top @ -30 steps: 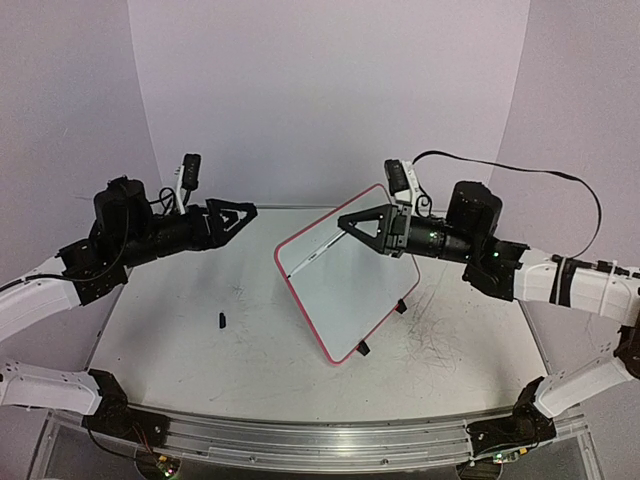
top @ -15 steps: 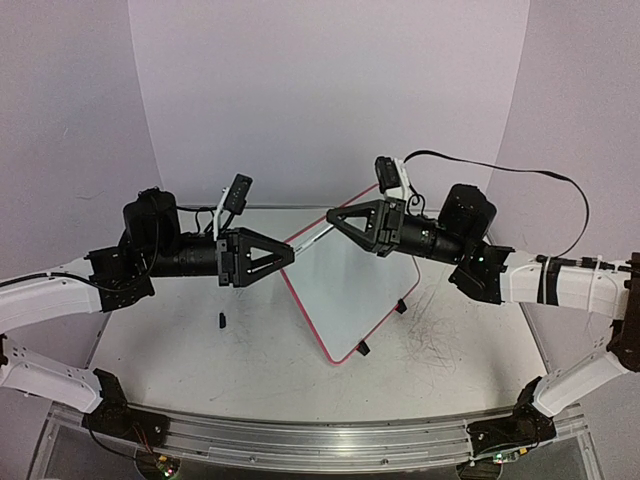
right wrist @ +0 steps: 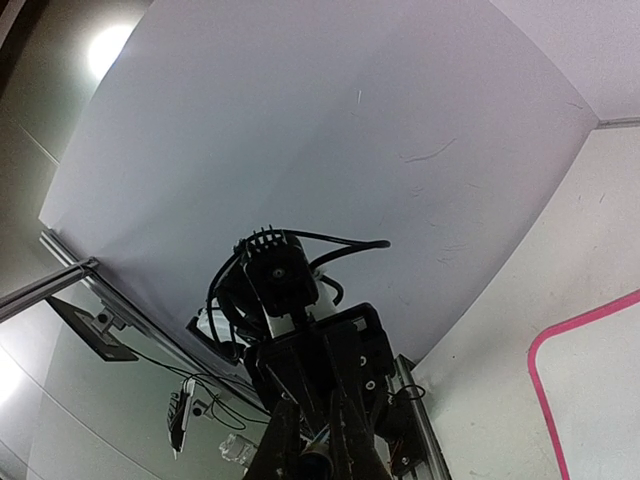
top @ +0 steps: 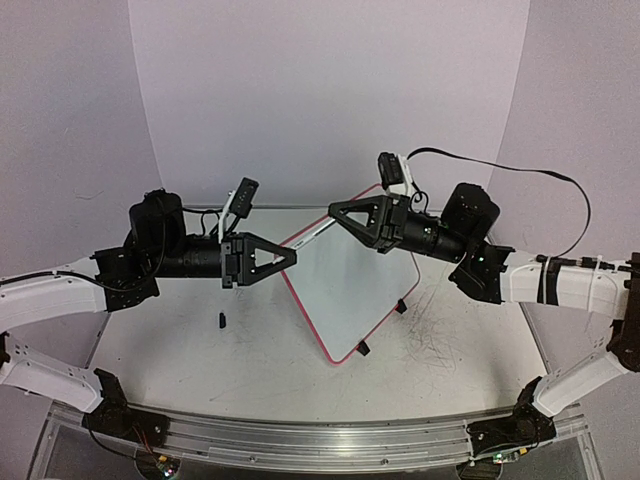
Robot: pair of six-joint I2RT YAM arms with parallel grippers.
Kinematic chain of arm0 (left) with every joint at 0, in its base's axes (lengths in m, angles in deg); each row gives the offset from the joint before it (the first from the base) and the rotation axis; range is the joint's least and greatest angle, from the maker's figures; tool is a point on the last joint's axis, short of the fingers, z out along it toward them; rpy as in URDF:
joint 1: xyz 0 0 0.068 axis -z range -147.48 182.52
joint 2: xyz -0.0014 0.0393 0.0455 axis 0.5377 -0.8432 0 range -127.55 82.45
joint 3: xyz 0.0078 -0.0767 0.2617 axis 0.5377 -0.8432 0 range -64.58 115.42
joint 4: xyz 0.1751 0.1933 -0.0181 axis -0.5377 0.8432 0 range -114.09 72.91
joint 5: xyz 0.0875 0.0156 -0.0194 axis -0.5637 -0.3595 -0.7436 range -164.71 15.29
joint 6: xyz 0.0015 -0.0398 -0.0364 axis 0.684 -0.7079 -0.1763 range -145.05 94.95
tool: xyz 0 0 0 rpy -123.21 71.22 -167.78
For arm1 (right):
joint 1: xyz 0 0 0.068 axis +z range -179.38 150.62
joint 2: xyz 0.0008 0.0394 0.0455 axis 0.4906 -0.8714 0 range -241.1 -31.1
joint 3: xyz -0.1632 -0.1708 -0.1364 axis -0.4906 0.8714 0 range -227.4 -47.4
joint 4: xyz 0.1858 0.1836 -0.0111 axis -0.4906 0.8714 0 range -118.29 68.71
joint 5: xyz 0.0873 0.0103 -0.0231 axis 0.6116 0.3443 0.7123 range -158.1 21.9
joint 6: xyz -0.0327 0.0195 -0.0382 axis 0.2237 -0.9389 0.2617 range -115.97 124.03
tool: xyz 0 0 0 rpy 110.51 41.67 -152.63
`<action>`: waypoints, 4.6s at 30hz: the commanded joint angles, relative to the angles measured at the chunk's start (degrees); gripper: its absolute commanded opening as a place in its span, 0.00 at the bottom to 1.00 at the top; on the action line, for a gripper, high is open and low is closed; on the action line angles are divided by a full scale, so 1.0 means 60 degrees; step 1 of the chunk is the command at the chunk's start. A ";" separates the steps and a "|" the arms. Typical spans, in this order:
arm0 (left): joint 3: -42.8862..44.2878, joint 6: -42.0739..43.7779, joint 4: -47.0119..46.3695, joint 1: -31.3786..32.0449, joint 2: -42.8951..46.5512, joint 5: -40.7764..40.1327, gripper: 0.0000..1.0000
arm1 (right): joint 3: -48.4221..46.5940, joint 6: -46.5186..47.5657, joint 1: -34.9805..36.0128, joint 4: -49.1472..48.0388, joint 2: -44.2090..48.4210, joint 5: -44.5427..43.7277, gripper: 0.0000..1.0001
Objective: Write a sentence on the whiteboard
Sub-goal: Pass from the right arm to the left, then pass from the left arm to the right, then hold the whiteboard at the center of the board.
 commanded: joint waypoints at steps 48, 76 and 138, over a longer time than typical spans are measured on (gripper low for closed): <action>0.2176 0.3499 0.3614 0.0004 -0.1187 0.1505 0.00 | -0.1765 0.4920 0.0421 0.4183 -0.0579 0.2948 0.50; 0.2147 0.3478 0.3946 -0.0005 -0.1206 0.1657 0.00 | -0.2660 0.7436 0.0450 0.7062 -0.1032 0.2913 0.23; -0.0320 -0.0078 0.0973 -0.0209 -0.2120 -0.5799 0.54 | 0.0223 0.8279 -0.0580 0.7215 0.2821 -0.6271 0.00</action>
